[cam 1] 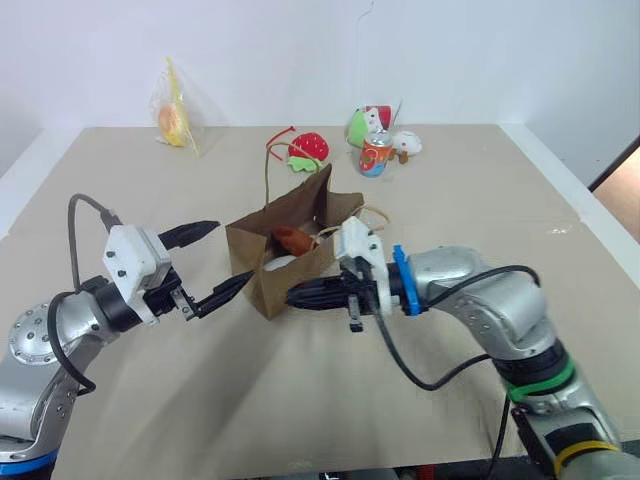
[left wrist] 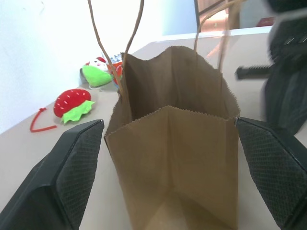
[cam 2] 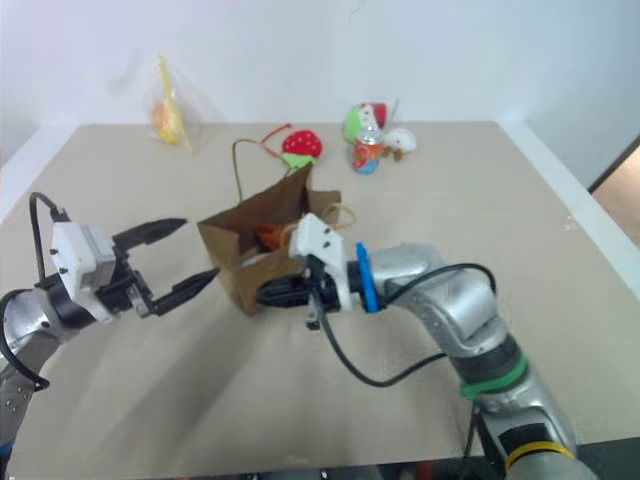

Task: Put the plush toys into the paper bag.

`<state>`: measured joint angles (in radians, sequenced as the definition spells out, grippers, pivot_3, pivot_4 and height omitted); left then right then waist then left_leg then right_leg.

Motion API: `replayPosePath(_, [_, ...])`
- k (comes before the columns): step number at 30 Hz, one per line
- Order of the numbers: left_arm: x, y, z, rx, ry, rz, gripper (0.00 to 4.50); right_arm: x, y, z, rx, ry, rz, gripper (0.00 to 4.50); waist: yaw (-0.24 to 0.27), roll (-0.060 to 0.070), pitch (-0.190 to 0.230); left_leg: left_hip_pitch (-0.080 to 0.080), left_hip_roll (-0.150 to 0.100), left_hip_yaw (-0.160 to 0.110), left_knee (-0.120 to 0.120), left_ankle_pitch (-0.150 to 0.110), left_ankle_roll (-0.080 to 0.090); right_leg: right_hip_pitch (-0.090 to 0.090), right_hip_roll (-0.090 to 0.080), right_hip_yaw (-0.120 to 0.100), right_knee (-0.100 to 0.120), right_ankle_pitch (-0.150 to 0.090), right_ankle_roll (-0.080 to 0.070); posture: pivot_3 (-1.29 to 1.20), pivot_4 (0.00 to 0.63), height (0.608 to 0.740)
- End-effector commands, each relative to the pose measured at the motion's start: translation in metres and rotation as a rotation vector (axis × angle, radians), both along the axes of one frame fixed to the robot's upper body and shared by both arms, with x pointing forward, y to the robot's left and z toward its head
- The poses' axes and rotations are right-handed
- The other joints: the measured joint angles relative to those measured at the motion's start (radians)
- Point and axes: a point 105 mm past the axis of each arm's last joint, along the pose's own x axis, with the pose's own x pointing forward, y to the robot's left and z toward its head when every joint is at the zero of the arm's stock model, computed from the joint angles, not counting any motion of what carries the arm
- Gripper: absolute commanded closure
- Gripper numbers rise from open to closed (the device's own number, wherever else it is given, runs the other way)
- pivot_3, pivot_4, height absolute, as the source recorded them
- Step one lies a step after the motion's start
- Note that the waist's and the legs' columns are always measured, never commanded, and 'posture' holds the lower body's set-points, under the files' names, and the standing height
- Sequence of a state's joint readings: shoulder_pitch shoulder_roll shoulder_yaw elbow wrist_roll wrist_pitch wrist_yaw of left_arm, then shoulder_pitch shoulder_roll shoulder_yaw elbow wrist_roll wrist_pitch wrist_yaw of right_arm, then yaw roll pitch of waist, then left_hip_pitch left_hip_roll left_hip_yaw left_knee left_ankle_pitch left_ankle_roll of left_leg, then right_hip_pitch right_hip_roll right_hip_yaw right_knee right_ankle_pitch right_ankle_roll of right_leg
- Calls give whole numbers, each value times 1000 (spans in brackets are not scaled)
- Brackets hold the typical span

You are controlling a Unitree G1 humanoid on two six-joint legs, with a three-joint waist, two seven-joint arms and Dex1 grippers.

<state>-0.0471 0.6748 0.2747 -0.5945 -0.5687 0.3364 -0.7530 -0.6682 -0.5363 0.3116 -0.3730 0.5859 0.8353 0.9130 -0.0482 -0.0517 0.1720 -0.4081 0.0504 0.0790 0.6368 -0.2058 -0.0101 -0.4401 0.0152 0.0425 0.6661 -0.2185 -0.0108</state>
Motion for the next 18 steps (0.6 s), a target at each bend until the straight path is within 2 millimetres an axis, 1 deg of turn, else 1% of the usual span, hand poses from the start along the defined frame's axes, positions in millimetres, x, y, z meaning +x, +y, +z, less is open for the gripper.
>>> replayPosePath(1, [-1,6,8,-19,-31,29,0,14,9,9,27,-106,-34,4191,1,0,0,0,0,0,0,0,0,0,0,0,0,0,0,0,150,740])
replayPosePath(4, [2,15,9,-85,14,66,0,17,15,14,62,-115,-39,4191,1,0,0,-1,0,1,0,0,0,0,-1,1,0,0,0,0,150,740])
replayPosePath(9, [3,19,3,-63,41,78,0,21,21,18,78,-136,-30,4191,1,0,0,-1,0,0,0,0,0,0,0,0,0,0,0,0,150,740])
replayPosePath(13, [3,15,-3,-53,62,60,0,22,25,22,83,-147,-17,4191,1,0,0,-1,0,0,0,0,0,0,-1,0,0,0,0,0,150,740])
replayPosePath(18, [8,7,-7,-82,97,33,0,24,28,22,76,-156,-11,4191,2,0,0,-1,0,0,0,0,0,0,-1,0,0,0,0,0,150,740])
